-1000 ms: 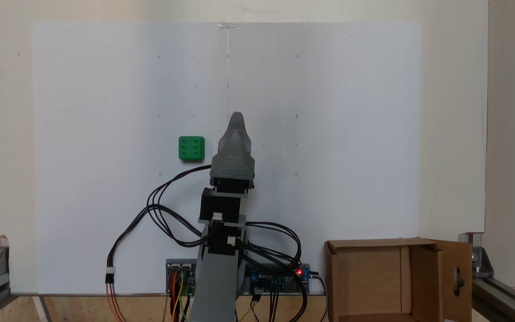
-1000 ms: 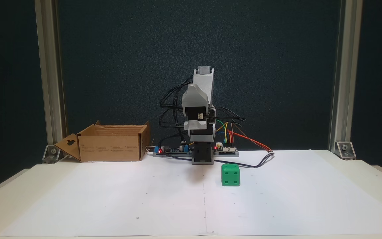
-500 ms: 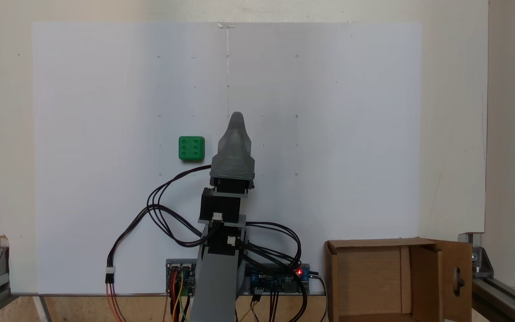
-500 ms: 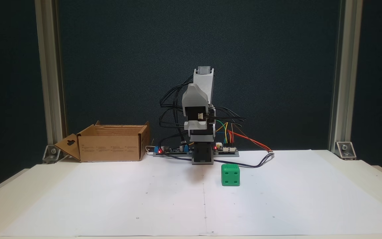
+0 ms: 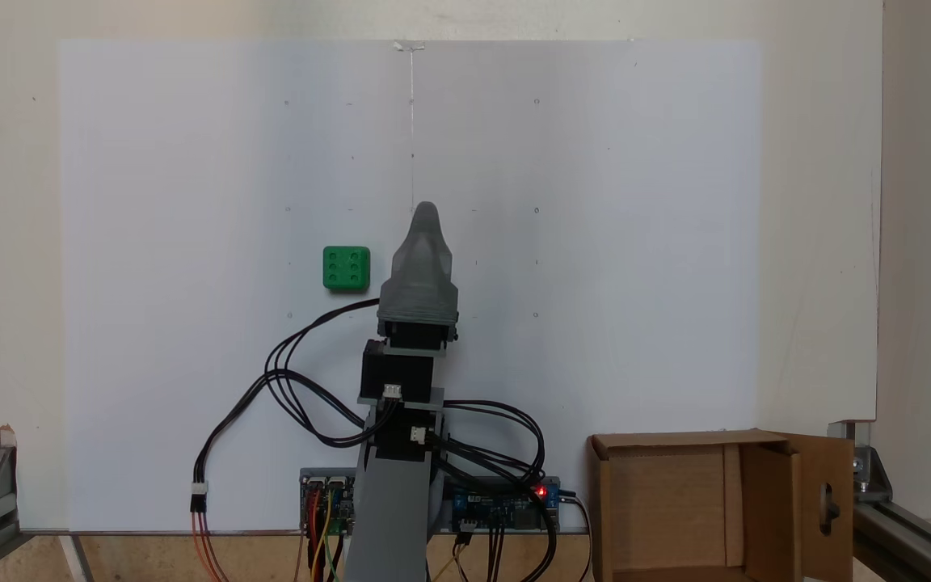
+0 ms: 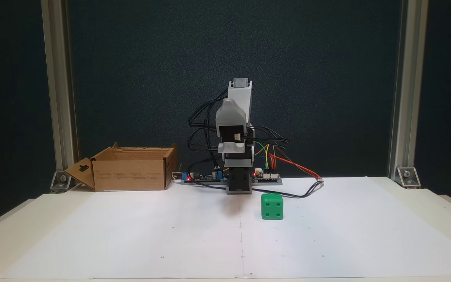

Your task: Grasp a green dice and put it in the bin.

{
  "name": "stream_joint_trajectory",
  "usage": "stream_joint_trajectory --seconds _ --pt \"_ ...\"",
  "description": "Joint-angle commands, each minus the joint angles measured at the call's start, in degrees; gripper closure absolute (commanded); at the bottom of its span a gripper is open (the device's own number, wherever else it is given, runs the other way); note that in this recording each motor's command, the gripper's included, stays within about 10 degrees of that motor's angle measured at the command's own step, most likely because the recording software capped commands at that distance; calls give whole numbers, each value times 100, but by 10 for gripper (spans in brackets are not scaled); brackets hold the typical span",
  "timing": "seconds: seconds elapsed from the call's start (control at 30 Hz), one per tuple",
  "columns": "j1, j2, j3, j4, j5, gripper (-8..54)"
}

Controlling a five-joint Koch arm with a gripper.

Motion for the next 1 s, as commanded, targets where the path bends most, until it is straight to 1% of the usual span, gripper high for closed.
stream_joint_trajectory --seconds 0.0,0.1,0.27,0.37,0.63,0.8,0.97 --pt "-44 606 -97 229 -264 28" --pt "-9 606 -694 1230 -343 26" --pt "167 606 -2153 3259 -343 19" --pt "158 606 -2549 4419 -343 11" --pt "35 615 -3885 7521 -299 25" --pt "-79 606 -4878 9446 158 30" --pt "-624 598 -5572 11301 545 33"
